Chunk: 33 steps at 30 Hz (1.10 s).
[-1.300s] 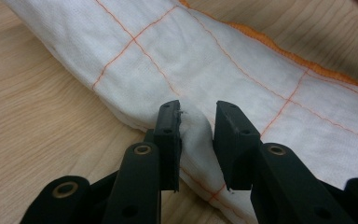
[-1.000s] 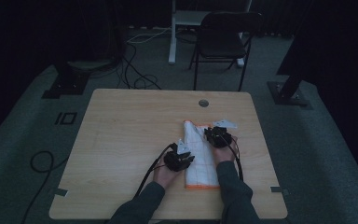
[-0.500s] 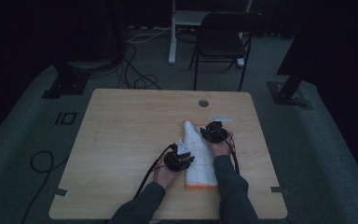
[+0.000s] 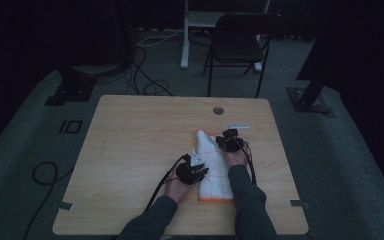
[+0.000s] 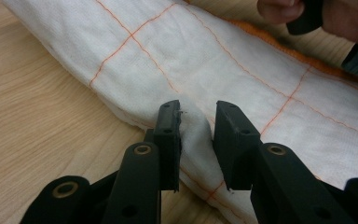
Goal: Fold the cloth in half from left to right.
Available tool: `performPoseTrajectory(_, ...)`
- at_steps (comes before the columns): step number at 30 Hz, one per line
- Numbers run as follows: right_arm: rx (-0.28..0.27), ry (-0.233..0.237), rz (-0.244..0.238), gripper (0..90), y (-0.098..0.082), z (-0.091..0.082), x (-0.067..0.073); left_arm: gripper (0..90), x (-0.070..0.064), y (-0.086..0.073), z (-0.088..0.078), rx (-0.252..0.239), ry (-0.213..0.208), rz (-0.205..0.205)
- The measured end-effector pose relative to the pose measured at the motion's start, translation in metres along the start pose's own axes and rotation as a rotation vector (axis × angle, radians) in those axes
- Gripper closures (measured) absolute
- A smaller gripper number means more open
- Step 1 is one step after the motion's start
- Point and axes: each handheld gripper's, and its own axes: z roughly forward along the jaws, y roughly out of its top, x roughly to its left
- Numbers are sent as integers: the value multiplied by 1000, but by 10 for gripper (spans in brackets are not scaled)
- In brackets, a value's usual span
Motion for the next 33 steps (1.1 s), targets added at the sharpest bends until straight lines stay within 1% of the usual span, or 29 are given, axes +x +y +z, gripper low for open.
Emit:
performPoseTrajectory(2, -8, -5, -5, 879, 1, -2, 0, 721, 0, 0, 0, 0, 0, 0)
performPoseTrajectory(3, -21, -18, -16, 880, 4, -7, -2, 721, 0, -1, 0, 0, 0, 1)
performPoseTrajectory(6, -31, -38, -45, 880, 9, -15, -3, 720, -1, -1, 1, -3, 1, -1)
performPoseTrajectory(7, -31, -38, -45, 880, 9, -15, -3, 720, -1, -1, 1, -3, 1, -1)
performPoseTrajectory(9, -44, -50, -57, 879, 13, -22, -7, 720, -1, -1, 1, -3, 3, -2)
performPoseTrajectory(11, -45, -55, -58, 880, 15, -25, -9, 721, -1, -1, 1, -2, 4, 1)
performPoseTrajectory(20, -42, -85, -93, 879, 22, -26, -10, 719, -2, -1, 1, -2, 3, 4)
performPoseTrajectory(21, -31, -94, -99, 879, 23, -24, -10, 717, -2, -1, 1, -2, 3, 5)
performPoseTrajectory(24, -14, -109, -103, 865, 21, -21, -10, 710, -2, -1, 1, -1, 4, 8)
performPoseTrajectory(25, -15, -123, -101, 828, 20, -20, -10, 709, -2, -1, 1, -2, 3, 7)
performPoseTrajectory(26, -16, -142, -96, 821, 19, -20, -11, 707, -2, -1, 1, -1, 2, 8)
performPoseTrajectory(28, -16, -150, -74, 785, 19, -20, -14, 704, -2, -1, 1, -2, 1, 9)
performPoseTrajectory(33, -32, -154, -67, 770, 20, -23, -16, 693, -2, -1, 1, 0, 0, 11)
